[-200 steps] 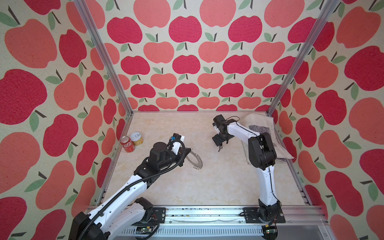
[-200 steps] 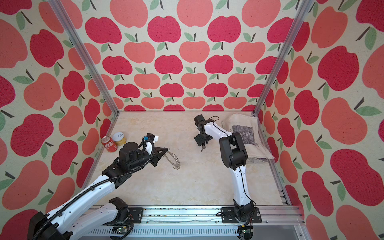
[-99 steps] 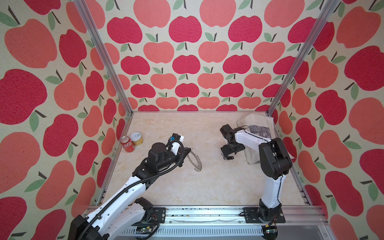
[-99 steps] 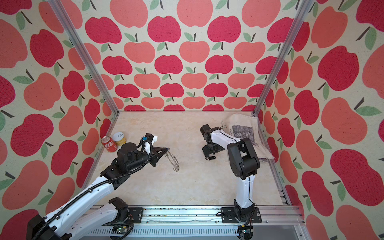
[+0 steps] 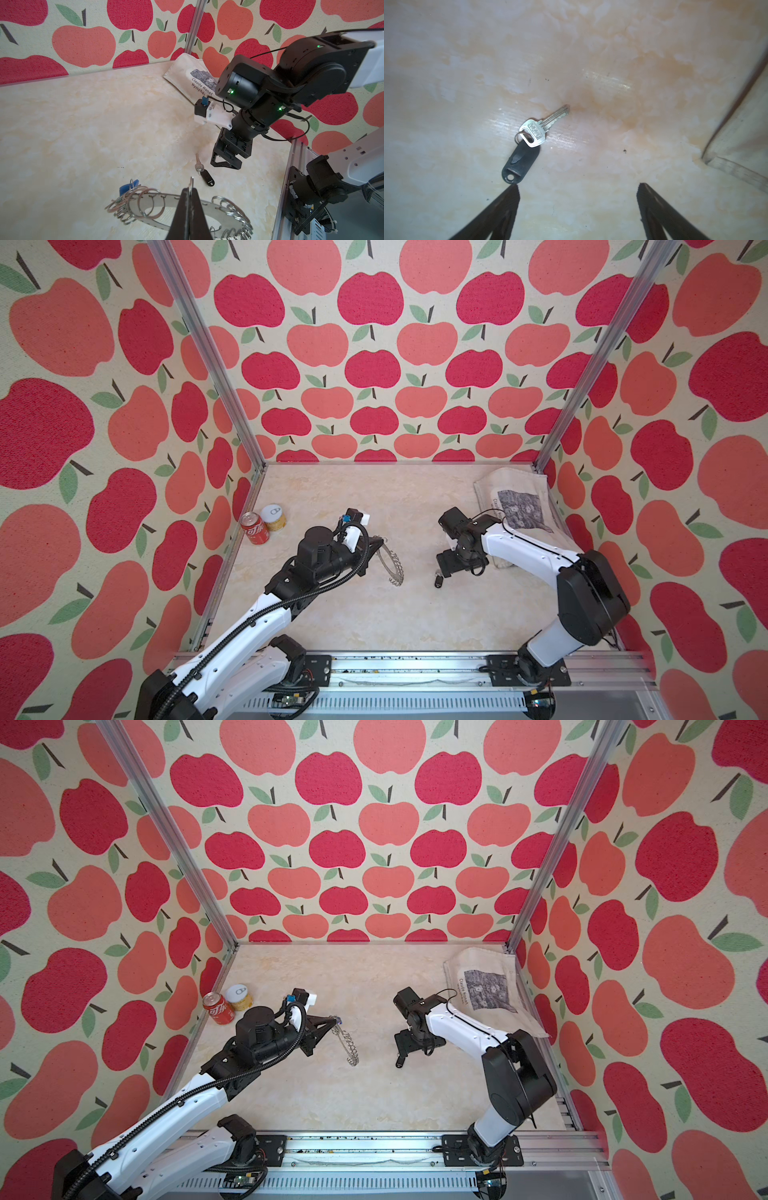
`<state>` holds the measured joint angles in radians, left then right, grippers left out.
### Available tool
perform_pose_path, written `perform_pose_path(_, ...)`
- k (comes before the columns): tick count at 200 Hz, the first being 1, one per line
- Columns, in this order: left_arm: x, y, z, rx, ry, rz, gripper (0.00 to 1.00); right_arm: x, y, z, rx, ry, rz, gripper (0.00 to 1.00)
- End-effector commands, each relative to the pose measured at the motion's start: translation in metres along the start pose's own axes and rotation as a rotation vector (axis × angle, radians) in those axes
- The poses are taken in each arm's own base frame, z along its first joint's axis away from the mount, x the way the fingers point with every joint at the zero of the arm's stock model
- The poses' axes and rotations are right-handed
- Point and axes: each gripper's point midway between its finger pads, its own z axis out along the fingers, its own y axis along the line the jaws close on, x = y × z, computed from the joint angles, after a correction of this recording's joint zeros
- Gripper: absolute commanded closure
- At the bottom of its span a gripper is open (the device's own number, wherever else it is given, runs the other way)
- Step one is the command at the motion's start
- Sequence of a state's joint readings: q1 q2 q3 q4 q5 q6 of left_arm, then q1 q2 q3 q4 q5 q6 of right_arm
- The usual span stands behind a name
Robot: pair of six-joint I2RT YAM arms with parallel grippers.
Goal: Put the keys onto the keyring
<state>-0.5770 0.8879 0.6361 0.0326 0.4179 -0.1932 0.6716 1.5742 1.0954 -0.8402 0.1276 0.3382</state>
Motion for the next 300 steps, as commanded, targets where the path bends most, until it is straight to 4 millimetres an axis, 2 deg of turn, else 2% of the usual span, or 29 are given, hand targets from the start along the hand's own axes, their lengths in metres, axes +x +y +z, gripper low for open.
perform_pose_path(1, -0.024, -0.011, -0.008, 0.021, -0.069, 0.035, 1.0, -0.013, 0.017, -0.014, -0.09, -0.089, 0.036, 0.19)
perform_pose_path(29, -0.023, -0.011, -0.008, 0.019, -0.064, 0.036, 1.0, -0.015, 0.036, -0.008, -0.186, -0.158, -0.072, 0.31)
perform_pose_path(56, -0.022, -0.011, -0.007, 0.02, -0.057, 0.035, 1.0, -0.019, 0.048, -0.009, -0.24, -0.214, -0.312, 0.39)
perform_pose_path(72, -0.02, -0.01, -0.006, 0.021, -0.051, 0.033, 1.0, -0.023, 0.041, -0.002, -0.217, -0.155, -0.336, 0.45)
perform_pose_path(91, -0.019, -0.009, -0.005, 0.019, -0.046, 0.032, 1.0, -0.02, 0.035, 0.01, -0.225, 0.018, -0.244, 0.53)
perform_pose_path(125, -0.02, -0.01, -0.006, 0.019, -0.046, 0.036, 1.0, -0.004, 0.045, 0.021, -0.212, 0.096, -0.171, 0.41)
perform_pose_path(156, -0.019, -0.01, -0.006, 0.022, -0.043, 0.036, 1.0, 0.013, 0.047, 0.019, -0.083, 0.106, -0.153, 0.27)
perform_pose_path(168, -0.02, -0.011, -0.006, 0.024, -0.042, 0.036, 1.0, 0.02, 0.048, 0.016, -0.006, 0.086, -0.188, 0.22)
perform_pose_path(201, -0.019, -0.012, -0.01, 0.012, -0.045, 0.038, 1.0, 0.037, 0.044, 0.013, 0.206, 0.035, -0.376, 0.16)
perform_pose_path(223, -0.02, -0.013, -0.018, 0.0, -0.051, 0.036, 1.0, 0.034, 0.039, 0.011, 0.268, 0.0, -0.462, 0.17)
perform_pose_path(252, -0.021, -0.013, -0.031, -0.029, -0.06, 0.036, 1.0, 0.032, 0.039, 0.015, 0.301, -0.008, -0.524, 0.26)
perform_pose_path(282, -0.022, -0.013, -0.045, -0.055, -0.071, 0.039, 1.0, 0.032, 0.058, 0.02, 0.268, -0.052, -0.584, 0.37)
perform_pose_path(300, -0.021, -0.013, -0.049, -0.06, -0.07, 0.038, 1.0, 0.036, 0.064, 0.026, 0.273, -0.038, -0.612, 0.4)
